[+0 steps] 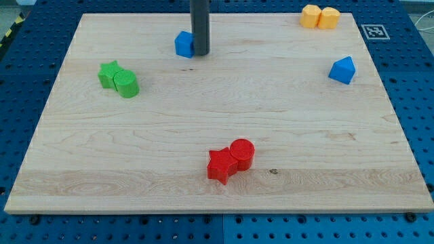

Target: Point at the blue triangle

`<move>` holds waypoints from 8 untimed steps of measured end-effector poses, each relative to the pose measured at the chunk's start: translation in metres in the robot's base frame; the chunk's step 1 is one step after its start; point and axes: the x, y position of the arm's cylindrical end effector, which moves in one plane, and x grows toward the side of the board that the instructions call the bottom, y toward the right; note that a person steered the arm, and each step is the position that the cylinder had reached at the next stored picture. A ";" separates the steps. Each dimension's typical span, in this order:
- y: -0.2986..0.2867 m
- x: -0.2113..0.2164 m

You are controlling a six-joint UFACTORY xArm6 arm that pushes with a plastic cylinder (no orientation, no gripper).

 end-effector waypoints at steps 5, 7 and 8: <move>-0.035 -0.038; 0.090 -0.038; 0.152 -0.032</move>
